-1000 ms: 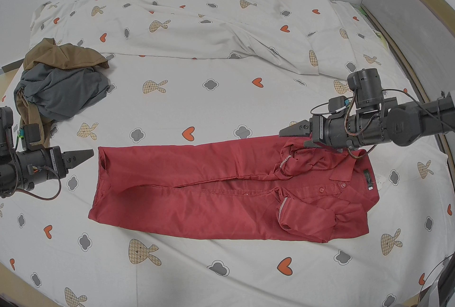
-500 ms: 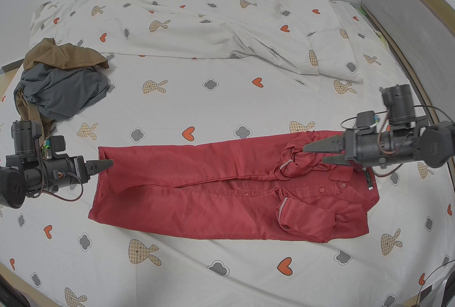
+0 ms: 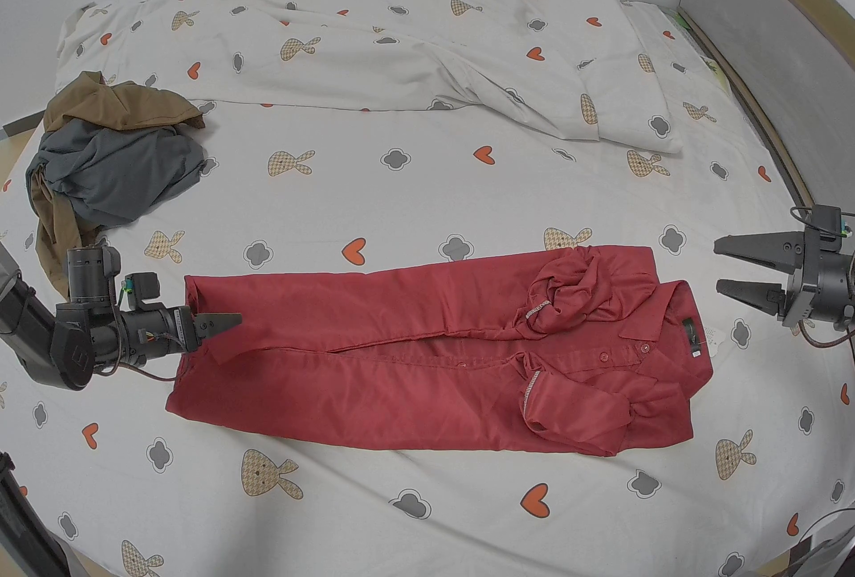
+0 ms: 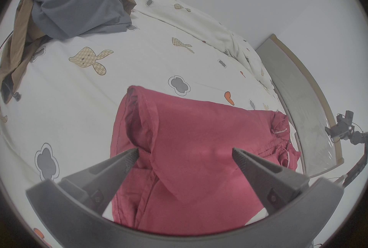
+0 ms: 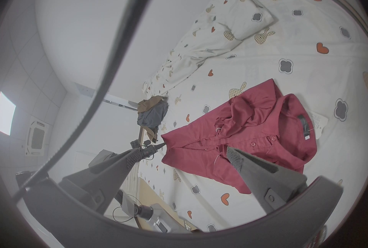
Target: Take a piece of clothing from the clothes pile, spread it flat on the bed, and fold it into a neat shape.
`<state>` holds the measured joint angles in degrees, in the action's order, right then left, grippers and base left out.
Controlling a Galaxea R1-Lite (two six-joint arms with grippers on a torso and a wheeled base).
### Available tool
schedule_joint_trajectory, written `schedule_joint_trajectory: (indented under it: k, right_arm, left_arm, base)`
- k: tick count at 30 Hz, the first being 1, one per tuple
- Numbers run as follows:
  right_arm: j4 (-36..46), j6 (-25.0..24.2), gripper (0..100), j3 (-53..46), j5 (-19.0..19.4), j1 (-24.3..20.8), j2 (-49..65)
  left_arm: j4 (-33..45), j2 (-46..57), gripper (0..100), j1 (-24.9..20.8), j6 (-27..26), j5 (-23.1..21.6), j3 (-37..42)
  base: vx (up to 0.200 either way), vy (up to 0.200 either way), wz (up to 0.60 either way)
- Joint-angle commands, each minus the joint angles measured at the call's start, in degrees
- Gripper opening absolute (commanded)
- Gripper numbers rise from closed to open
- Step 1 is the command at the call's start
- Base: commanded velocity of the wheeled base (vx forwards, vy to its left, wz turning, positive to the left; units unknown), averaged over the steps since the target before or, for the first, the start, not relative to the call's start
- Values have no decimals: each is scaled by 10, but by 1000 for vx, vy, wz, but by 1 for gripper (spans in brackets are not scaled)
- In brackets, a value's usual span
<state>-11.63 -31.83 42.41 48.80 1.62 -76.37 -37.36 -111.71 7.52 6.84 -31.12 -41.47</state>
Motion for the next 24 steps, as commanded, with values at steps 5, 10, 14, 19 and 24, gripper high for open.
schedule_joint_trajectory:
  k: [5,10,14,19,24]
  right_arm:
    - [-14,-2,100,-29,14,-1,60]
    - [-14,-2,100,-36,20,0,72]
    - [-14,-2,100,-37,20,0,73]
    - [-14,-2,100,-37,20,-1,74]
    - [-14,-2,100,-41,20,-2,74]
  left_arm:
    - [-1,-21,100,-7,0,-1,-27]
    - [-1,-32,100,-11,0,-1,-46]
    - [-2,-42,100,-12,-2,-1,-57]
    - [-34,-38,0,-11,0,0,-56]
    - [-36,-18,0,-5,0,1,-60]
  base:
    - [0,0,0]
    - [0,0,0]
    - [0,0,0]
    - [0,0,0]
    - [0,0,0]
